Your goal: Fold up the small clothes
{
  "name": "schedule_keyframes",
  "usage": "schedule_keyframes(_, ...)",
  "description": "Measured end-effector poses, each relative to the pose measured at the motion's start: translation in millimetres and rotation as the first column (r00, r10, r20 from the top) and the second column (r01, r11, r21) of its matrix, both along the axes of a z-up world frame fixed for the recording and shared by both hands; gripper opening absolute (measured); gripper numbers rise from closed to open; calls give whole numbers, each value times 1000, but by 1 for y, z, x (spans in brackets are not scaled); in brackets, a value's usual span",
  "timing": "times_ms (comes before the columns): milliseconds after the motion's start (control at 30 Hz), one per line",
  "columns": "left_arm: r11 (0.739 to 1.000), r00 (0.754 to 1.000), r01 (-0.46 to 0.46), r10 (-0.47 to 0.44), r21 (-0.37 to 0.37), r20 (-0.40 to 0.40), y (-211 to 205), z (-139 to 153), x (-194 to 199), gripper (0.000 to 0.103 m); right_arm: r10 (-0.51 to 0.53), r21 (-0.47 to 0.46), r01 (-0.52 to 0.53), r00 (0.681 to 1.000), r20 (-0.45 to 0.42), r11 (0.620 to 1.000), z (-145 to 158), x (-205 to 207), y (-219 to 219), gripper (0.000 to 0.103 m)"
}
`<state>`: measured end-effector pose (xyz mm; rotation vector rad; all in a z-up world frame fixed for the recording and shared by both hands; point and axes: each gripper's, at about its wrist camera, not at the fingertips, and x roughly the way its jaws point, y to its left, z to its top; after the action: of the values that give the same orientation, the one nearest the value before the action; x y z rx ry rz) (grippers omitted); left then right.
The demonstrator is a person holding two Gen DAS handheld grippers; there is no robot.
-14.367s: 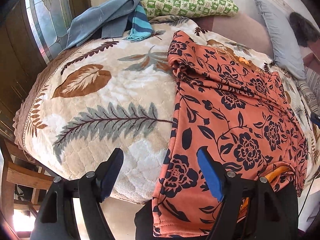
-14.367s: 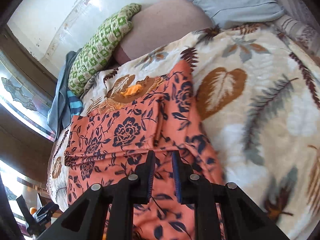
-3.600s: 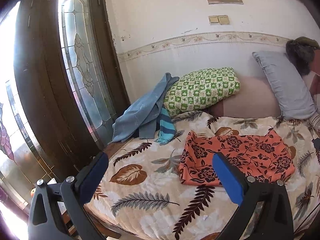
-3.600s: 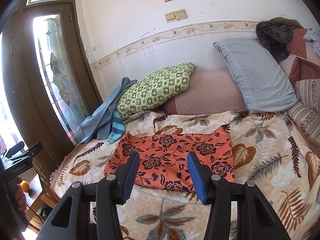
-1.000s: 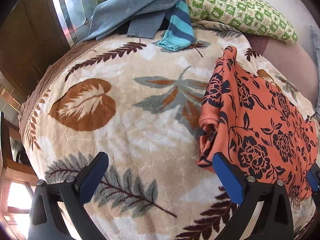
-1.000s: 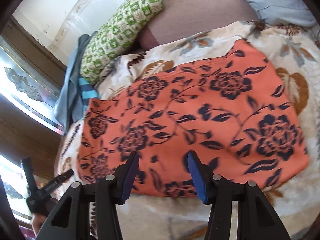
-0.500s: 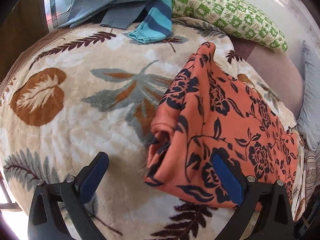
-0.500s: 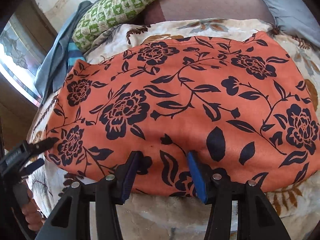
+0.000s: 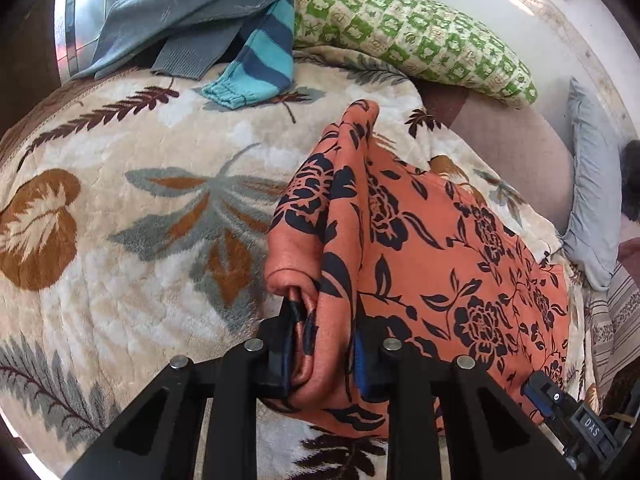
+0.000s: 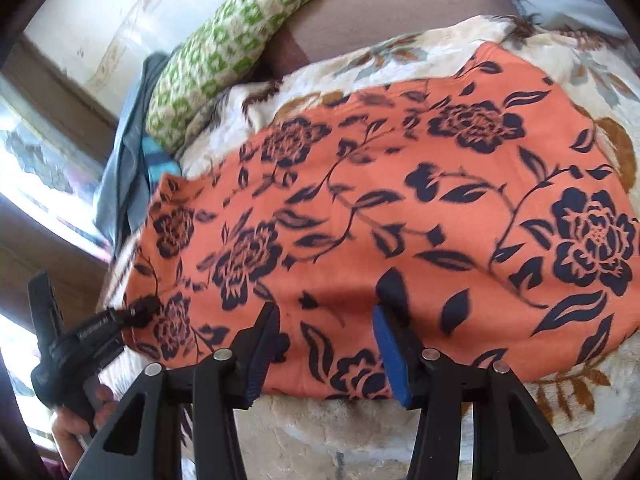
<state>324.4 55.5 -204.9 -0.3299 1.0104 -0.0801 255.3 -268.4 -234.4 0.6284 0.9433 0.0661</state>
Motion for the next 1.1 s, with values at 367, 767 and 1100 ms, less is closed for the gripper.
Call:
schedule_keyframes(367, 975, 964, 208, -217, 76, 156, -92, 103, -11, 21, -248, 350, 220, 968, 34, 910, -5, -38, -91, 50)
schedule_keyframes(767, 801, 792, 583, -598, 133, 127, -349, 93, -53, 22, -478, 316, 420, 868, 134, 851, 13, -117, -216, 50)
schedule_keyframes(1100, 712, 704, 702, -692, -15, 159, -330, 78, -67, 66, -503, 259, 464, 858, 107, 847, 10, -144, -258, 51)
